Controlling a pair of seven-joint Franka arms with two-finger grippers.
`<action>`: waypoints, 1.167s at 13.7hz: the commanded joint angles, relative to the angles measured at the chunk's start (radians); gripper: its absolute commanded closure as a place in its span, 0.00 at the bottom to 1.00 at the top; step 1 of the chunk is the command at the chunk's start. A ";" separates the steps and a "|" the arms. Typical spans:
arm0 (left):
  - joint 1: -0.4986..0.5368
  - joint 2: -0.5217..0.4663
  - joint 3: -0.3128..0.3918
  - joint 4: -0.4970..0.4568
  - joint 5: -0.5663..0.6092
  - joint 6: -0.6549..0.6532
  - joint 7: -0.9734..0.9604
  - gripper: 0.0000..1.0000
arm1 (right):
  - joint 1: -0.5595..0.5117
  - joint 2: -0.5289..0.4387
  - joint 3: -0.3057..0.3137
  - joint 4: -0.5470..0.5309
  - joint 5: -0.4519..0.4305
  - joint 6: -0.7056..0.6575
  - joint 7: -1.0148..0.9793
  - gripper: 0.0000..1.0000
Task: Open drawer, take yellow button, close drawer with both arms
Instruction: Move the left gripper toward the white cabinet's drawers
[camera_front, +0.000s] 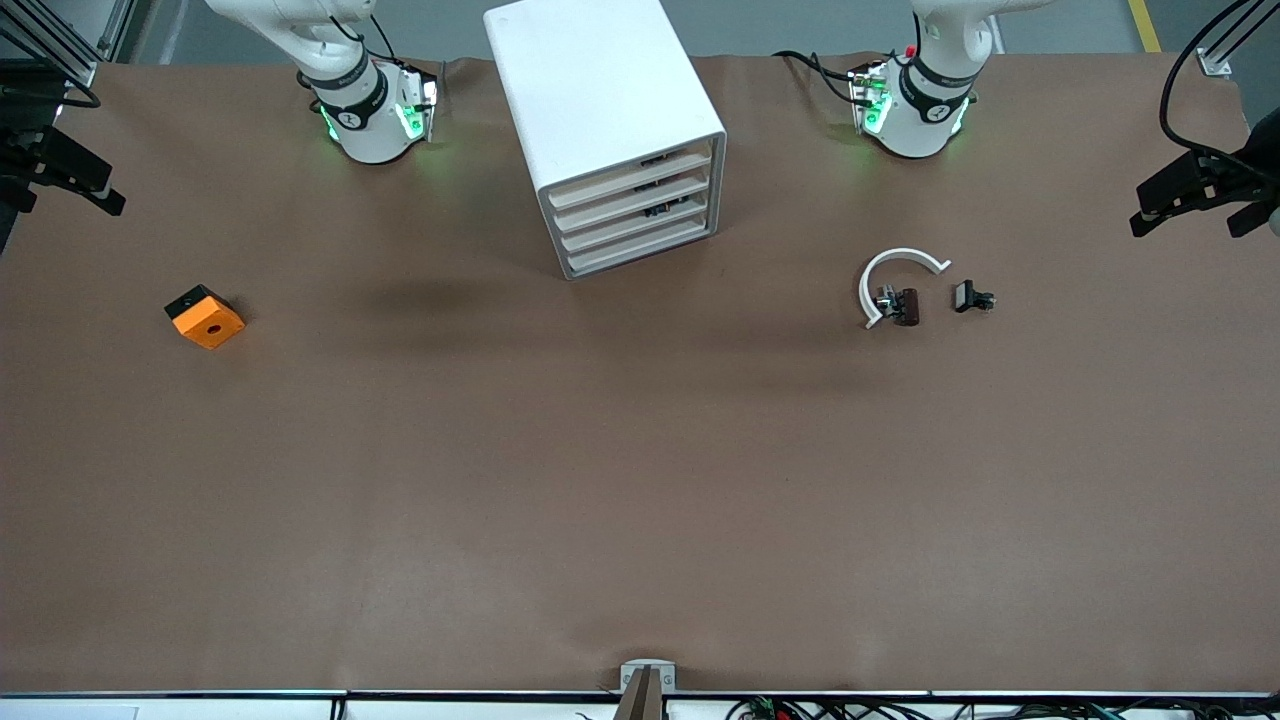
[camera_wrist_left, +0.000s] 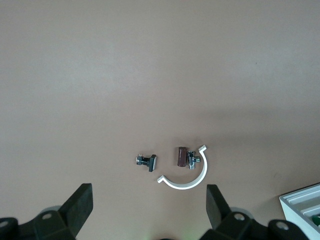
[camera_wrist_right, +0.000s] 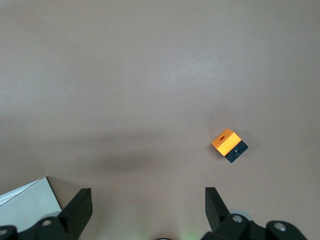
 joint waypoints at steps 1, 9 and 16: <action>0.005 0.018 -0.002 0.030 0.014 -0.035 0.003 0.00 | -0.016 -0.029 0.009 -0.030 0.015 0.013 0.008 0.00; -0.040 0.134 -0.054 0.046 0.071 -0.015 -0.122 0.00 | -0.016 -0.030 0.009 -0.037 0.015 0.014 0.008 0.00; -0.128 0.306 -0.090 0.020 0.069 0.028 -0.801 0.00 | -0.016 -0.030 0.009 -0.037 0.015 0.014 0.008 0.00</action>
